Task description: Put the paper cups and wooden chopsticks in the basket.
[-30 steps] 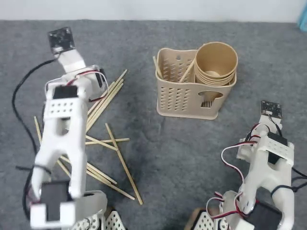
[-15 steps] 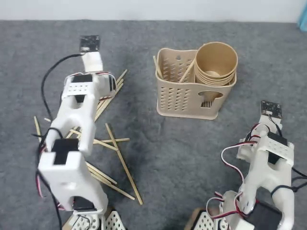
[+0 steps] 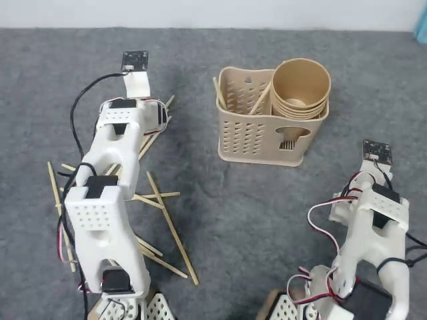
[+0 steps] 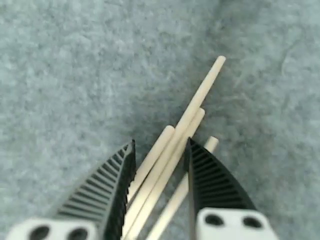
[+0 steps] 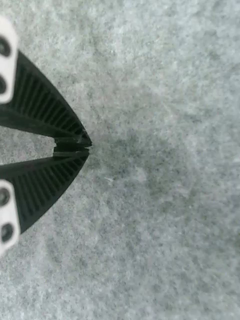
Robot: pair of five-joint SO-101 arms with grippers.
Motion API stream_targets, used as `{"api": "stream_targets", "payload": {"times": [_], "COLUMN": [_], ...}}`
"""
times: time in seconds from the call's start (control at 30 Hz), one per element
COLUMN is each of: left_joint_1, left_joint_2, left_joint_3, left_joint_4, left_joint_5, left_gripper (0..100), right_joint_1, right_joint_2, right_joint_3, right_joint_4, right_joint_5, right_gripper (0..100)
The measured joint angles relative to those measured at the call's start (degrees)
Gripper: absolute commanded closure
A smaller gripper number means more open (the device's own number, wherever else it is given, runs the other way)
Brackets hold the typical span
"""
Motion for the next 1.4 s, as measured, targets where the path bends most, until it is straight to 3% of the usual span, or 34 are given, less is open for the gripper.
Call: {"api": "stream_targets", "payload": {"times": [0.33, 0.67, 0.87, 1.2, 1.4], "left_joint_1": [-0.8, -6.0, -8.5, -9.8, -11.6], "left_joint_2": [0.2, 0.4, 0.4, 0.4, 0.4], "left_joint_3": [-0.4, -0.4, -0.4, -4.0, -12.4], "left_joint_4": [0.0, 0.0, 0.0, 0.0, 7.1], "left_joint_5": [0.0, -1.9, -3.1, -3.1, -3.1], "left_gripper": [85, 85, 100, 98, 99], "right_joint_1": [0.0, 0.0, 0.0, 0.0, 0.0], "right_joint_2": [0.0, 0.0, 0.0, 0.0, 0.0], "right_joint_3": [0.0, 0.0, 0.0, 0.0, 0.0], "right_joint_4": [0.0, 0.0, 0.0, 0.0, 0.0], "right_joint_5": [0.0, 0.0, 0.0, 0.0, 0.0], "right_gripper": [99.1, 99.1, 99.1, 99.1, 99.1]}}
